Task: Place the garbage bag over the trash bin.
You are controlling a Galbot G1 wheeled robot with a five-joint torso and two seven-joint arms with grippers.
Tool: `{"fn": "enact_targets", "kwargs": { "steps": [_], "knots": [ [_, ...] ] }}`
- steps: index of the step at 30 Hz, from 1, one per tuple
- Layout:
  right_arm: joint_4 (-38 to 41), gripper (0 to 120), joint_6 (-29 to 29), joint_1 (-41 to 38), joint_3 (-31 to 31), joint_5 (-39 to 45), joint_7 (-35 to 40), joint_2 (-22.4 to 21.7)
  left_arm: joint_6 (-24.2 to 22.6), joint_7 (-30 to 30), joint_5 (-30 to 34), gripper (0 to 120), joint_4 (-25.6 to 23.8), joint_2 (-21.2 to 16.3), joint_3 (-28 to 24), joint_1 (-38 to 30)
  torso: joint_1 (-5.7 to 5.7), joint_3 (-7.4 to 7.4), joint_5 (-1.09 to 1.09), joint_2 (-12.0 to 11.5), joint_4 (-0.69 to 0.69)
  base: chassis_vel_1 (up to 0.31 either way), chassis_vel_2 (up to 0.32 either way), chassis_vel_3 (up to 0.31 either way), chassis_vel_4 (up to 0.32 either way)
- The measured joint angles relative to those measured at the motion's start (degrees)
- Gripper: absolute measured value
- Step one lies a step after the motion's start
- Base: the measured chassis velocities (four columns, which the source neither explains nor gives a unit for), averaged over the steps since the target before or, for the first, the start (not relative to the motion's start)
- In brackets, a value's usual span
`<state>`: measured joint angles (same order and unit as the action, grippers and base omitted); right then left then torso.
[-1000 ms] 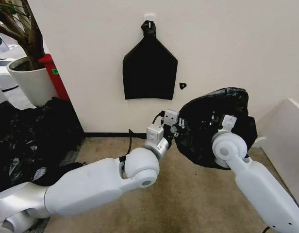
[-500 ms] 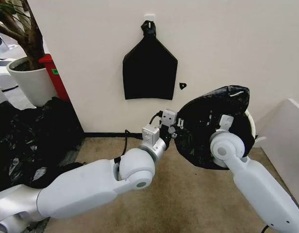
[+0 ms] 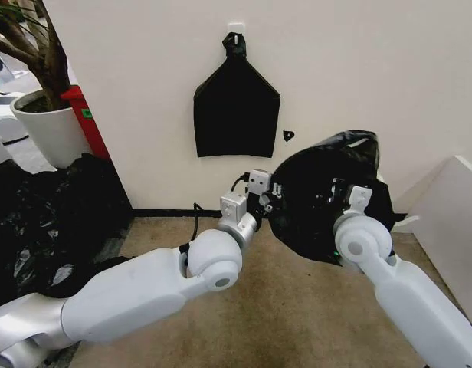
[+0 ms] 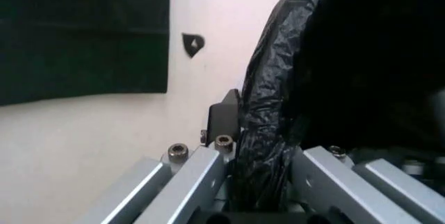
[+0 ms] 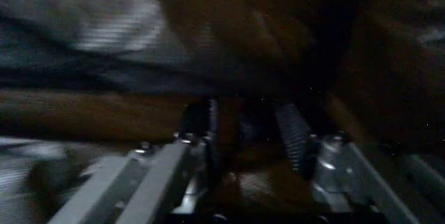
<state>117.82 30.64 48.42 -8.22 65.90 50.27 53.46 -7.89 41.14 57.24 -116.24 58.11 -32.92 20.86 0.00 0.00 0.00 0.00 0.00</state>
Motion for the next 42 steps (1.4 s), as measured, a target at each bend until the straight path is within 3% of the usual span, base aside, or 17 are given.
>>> {"fn": "enact_targets", "kwargs": {
  "steps": [8,14,19,29,42],
  "knots": [
    [5.50,56,-0.01,1.70,-0.60,1.27,-3.53,-2.72,-0.83,2.24,1.49,0,1.96,2.14,-0.33,1.06,0.00,0.00,0.00,0.00,0.00,0.000,0.000,0.000,0.000],
    [4.26,73,0.63,1.42,-0.35,1.66,-4.35,-2.43,-1.09,2.43,1.60,0,1.88,3.06,-1.57,-0.12,0.00,0.00,0.00,0.00,0.00,0.000,0.000,0.000,0.000],
    [1.27,97,1.37,-0.07,0.46,3.19,-1.38,-0.53,-1.50,2.33,0.30,0,1.68,3.96,-3.08,-1.03,0.00,0.00,0.02,0.00,0.00,0.000,0.000,0.000,0.000],
    [1.56,100,2.12,-1.21,1.10,3.64,2.62,-0.06,-2.08,2.23,-1.23,0,2.16,4.35,-3.97,-1.51,0.00,0.00,0.01,0.00,0.00,0.000,0.000,0.000,0.000],
    [13.37,100,2.37,4.47,-3.00,6.57,1.96,-8.05,-3.15,4.26,-1.24,0,7.57,7.76,-2.28,-2.06,0.00,0.00,0.01,0.00,-0.01,0.000,0.000,0.000,0.000]
  ]
}}
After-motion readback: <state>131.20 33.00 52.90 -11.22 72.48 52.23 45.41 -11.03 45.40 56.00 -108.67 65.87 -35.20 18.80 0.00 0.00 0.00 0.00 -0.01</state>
